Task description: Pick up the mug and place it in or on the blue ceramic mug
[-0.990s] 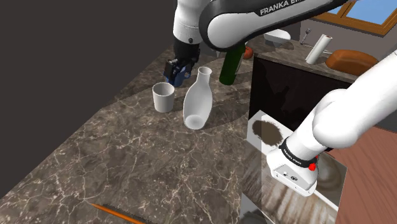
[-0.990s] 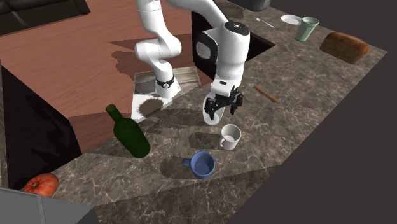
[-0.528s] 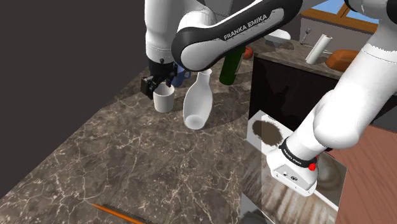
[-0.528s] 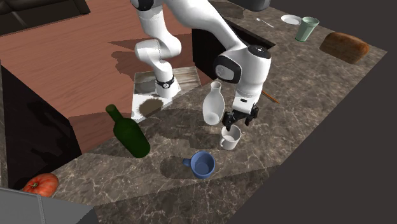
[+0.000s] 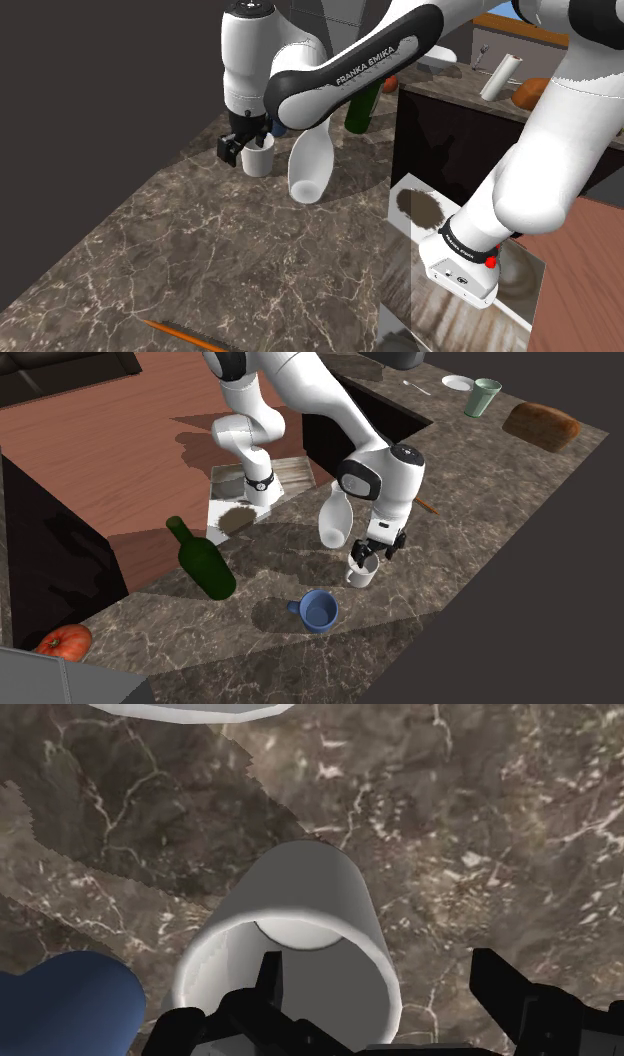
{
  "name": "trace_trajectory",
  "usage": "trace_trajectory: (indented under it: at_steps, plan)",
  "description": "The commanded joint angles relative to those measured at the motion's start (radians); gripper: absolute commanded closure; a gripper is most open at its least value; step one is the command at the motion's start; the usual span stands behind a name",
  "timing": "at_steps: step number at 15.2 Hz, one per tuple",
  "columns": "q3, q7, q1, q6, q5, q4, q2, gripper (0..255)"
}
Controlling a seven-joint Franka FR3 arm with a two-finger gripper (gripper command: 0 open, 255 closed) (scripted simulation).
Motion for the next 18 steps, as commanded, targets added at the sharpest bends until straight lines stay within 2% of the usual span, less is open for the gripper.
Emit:
trace_trajectory:
  at_steps: [1,7,8,18]
  plan:
    - [-0.002,0.002,0.000,0.006,-0.005,0.000,0.007,0]
    - [-0.002,0.002,0.000,0.006,-0.005,0.000,0.007,0]
    - [-0.002,0.002,0.000,0.006,-0.005,0.000,0.007,255]
    - [0.000,-0.004,-0.002,-0.005,0.003,0.004,-0.001,255]
